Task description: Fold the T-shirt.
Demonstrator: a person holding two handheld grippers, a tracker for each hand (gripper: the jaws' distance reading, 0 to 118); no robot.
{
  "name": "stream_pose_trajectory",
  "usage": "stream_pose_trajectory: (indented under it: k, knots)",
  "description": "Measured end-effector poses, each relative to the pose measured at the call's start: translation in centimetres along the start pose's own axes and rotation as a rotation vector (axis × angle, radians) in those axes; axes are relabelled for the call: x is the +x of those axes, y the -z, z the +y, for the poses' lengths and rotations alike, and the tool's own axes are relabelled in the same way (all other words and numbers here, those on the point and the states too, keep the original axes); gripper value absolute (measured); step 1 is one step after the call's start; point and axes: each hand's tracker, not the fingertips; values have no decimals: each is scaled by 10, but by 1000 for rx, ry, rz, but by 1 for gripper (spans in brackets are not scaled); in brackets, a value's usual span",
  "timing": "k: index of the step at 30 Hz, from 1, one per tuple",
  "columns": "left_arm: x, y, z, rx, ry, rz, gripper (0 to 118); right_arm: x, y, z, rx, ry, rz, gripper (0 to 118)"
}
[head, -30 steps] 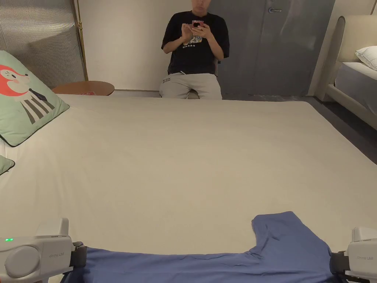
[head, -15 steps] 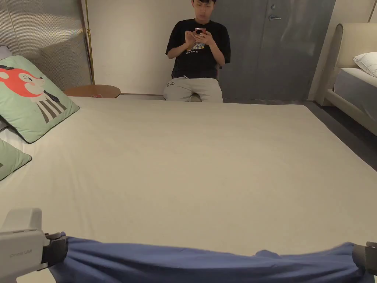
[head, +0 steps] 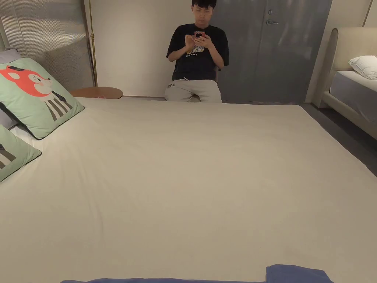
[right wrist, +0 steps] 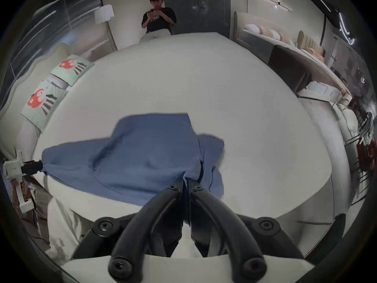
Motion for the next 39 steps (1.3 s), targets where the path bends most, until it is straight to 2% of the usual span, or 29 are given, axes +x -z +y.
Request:
stream_pose_trajectory:
  k: [10, 11, 12, 13, 14, 15, 16, 23, 25, 27, 29, 30, 32, 34, 36, 39]
  knots:
    - [3, 5, -12, 21, -18, 9, 6, -4, 7, -14, 24, -7, -53, 5]
    - [1, 0, -12, 34, -14, 12, 14, -4, 6, -15, 35, 3, -59, 12]
    - [2, -5, -13, 55, -4, 28, 30, -4, 2, -16, 55, 5, -78, 29]
    - [2, -11, -12, 88, 0, 43, 52, -5, -2, -16, 95, -6, -109, 53]
    - [3, -17, -11, 127, -6, 50, 81, -7, -6, -16, 131, -14, -133, 82]
    - [7, -26, -9, 189, -17, 56, 101, -10, -13, -15, 188, -21, -153, 91]
    - [11, -36, -7, 251, -29, 62, 111, -14, -21, -16, 255, -16, -174, 91]
    - [47, -76, 15, 551, -13, 39, 109, -56, -52, -2, 647, 6, -220, 90]
    - [55, -82, 18, 591, 4, 6, 104, -74, -57, 3, 714, 17, -197, 84]
    - [66, -91, 20, 603, 17, -30, 66, -87, -61, 5, 763, 23, -158, 49]
    - [74, -94, 22, 611, 33, -42, 15, -99, -61, 6, 794, 18, -154, 1]
    - [76, -94, 23, 609, 45, -45, 2, -106, -61, 7, 815, 10, -178, 1]
    - [73, -86, 24, 590, 62, -91, 0, -120, -69, 9, 851, -24, -170, 1]
    - [64, -82, 26, 528, 47, -222, 0, -128, -72, 11, 854, -30, -154, 1]
    - [53, -78, 25, 480, -26, -340, 0, -135, -72, 11, 861, -45, -146, 1]
    - [23, -61, 29, 404, -146, -438, 0, -138, -70, 11, 858, -45, -130, 1]
